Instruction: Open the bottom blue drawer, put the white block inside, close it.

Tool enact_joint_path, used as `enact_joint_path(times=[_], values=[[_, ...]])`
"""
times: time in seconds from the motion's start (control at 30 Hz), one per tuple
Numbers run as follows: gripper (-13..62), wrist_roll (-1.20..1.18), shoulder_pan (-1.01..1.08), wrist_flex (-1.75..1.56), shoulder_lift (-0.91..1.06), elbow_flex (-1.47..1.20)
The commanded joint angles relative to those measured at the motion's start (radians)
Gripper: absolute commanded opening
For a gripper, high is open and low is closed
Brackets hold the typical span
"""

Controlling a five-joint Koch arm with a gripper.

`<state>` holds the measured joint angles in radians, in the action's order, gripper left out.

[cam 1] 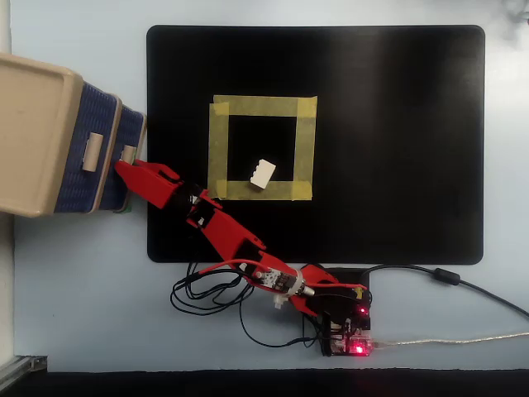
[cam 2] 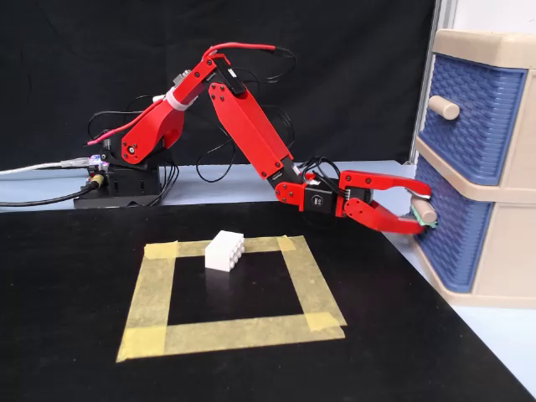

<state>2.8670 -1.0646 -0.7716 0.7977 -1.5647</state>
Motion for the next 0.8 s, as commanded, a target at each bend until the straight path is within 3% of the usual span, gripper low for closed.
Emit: enact_joint_path(times=[0.0,0.1,0.3,0.43,0.47,0.5,0.57,0.67,0.77], values=[[-8.0,-0.008,0.011,0.083,0.021,0.000],[-8.0,-0.005,0.066,0.084,0.104,-0.158],[-8.0,0.000,0.167,0.067,0.503,-0.753],[-7.1,-0.003,0.201,0.077,0.629,-0.907],[-1.5,-0.006,0.201,0.078,0.626,-0.905],[12.7,-0.008,0.201,0.083,0.624,-0.902],[31.6,-0.009,0.198,0.089,0.630,-0.908],[33.8,-0.021,0.199,0.189,0.699,-0.910],[33.8,-0.029,0.209,0.560,0.919,-0.884]])
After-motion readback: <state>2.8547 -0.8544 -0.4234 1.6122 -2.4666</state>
